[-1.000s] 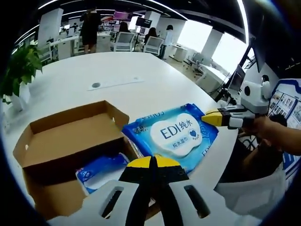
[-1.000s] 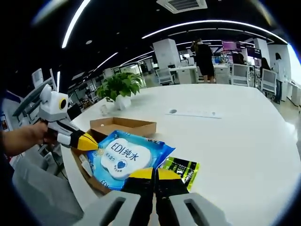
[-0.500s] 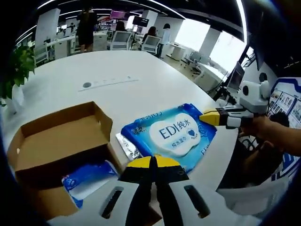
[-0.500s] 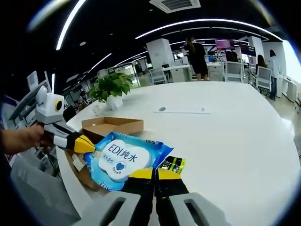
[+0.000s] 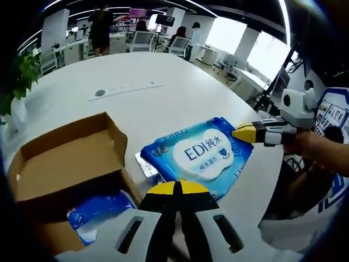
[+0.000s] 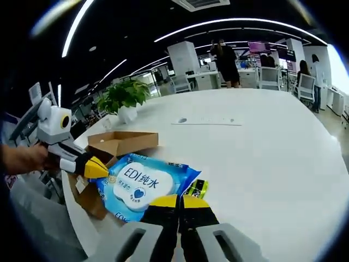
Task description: Operate the shoe box by opening the lid, removing the specified soft item, and placing it in the target area until the item is outside and the box remains undamaged.
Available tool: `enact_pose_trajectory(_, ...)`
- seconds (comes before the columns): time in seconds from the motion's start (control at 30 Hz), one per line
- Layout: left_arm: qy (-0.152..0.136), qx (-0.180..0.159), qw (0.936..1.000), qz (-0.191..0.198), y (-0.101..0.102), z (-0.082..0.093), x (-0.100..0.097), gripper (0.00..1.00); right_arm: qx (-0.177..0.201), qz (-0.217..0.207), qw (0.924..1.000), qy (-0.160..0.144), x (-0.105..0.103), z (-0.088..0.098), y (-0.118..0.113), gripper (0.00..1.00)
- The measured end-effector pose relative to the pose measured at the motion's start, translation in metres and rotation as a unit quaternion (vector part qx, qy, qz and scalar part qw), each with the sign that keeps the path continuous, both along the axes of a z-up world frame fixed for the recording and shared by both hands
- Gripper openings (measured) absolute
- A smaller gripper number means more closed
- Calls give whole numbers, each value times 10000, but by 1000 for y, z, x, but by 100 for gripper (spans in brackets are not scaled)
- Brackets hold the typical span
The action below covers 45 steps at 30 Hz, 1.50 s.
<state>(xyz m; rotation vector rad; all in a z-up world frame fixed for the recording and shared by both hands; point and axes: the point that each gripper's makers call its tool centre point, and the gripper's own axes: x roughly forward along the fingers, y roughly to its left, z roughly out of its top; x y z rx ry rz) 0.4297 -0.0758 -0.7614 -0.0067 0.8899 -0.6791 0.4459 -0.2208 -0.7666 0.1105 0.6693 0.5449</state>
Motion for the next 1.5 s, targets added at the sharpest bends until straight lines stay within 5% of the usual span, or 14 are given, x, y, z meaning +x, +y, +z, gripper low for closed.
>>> enact_pose_trajectory(0.37, 43, 295, 9994, -152, 0, -24, 9, 0, -125, 94, 9998, 115, 11, -26, 1, 0)
enact_pose_trajectory(1.13, -430, 1006, 9919, -646, -6, -40, 17, 0, -247, 11, 9995, 196, 21, -58, 4, 0)
enact_pose_trajectory(1.5, -659, 1140, 9892, -644, -2, -39, 20, 0, -215, -200, 9995, 139, 23, -58, -3, 0)
